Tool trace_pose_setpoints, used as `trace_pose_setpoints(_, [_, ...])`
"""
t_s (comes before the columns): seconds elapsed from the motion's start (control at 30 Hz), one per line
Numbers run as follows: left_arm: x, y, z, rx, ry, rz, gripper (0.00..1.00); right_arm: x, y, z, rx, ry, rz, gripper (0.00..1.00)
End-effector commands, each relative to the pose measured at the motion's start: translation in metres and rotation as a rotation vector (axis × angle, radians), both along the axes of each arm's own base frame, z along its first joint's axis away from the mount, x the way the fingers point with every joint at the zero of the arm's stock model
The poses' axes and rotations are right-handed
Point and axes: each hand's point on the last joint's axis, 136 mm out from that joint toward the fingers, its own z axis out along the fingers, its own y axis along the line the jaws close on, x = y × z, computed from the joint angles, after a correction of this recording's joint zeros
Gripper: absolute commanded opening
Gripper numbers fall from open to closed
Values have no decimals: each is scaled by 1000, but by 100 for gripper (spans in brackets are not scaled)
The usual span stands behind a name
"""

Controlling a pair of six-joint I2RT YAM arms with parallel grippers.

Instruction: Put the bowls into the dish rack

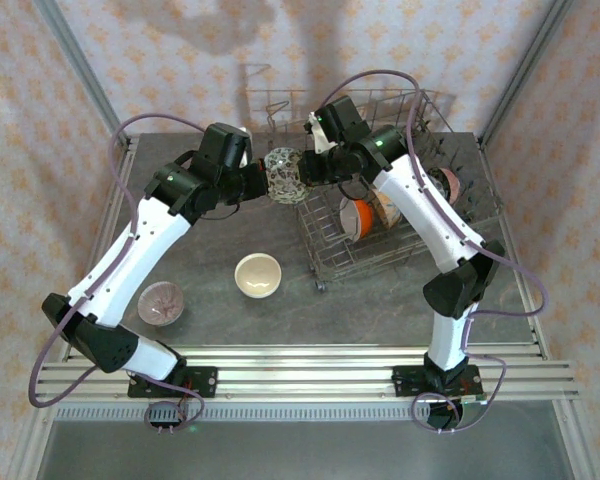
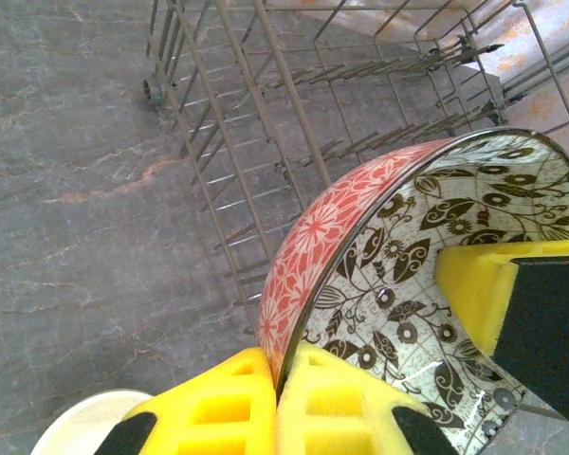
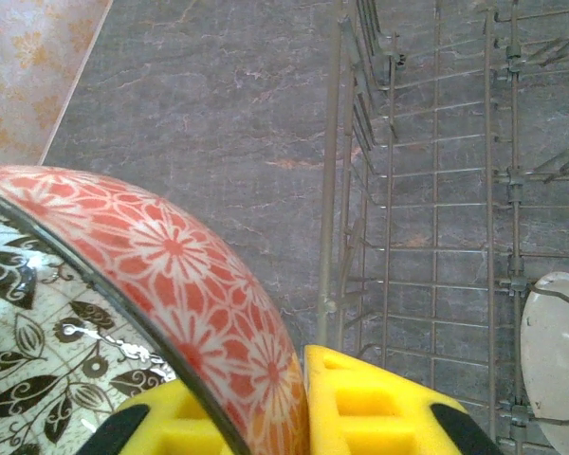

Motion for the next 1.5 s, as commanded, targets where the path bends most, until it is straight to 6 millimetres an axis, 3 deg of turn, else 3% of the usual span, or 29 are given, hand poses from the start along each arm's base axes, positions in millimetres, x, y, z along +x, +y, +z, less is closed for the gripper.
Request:
trace_pose_setpoints(0.0, [3, 3, 17, 29, -53, 11, 0, -2, -9, 22, 3, -56, -19, 22])
trace_pose_setpoints(0.1, [3, 1, 18, 32, -58, 9, 0, -3, -9, 21, -2, -55, -18, 28])
trace_pose_setpoints(0.23, [2, 0, 17, 38, -54, 8, 0, -6, -7, 25, 15, -57, -1, 29])
trace_pose_setpoints(0.5, [2, -1, 15, 60, -48, 9, 0, -7, -7, 27, 21, -64, 4, 13])
trace_pose_setpoints(0.9, [3, -5, 13, 65, -43, 1, 0, -4, -13, 23, -14, -72, -21, 1])
trace_pose_setpoints(1.07, [2, -7, 20, 40, -66, -10, 31, 1, -22, 26, -44, -102, -64, 0])
trace_pose_setpoints(1.13, [0, -5, 26, 34, -87, -8, 39, 4, -26, 28, -53, -114, -82, 0])
trace_pose_setpoints(1.33, [-4, 10, 33, 33, -114, 19, 47, 17, -45, 36, -89, -161, -167, 0])
trace_pose_setpoints(1.47, [-6, 24, 31, 19, -112, 41, 51, 41, -88, 50, -190, -262, -327, 0])
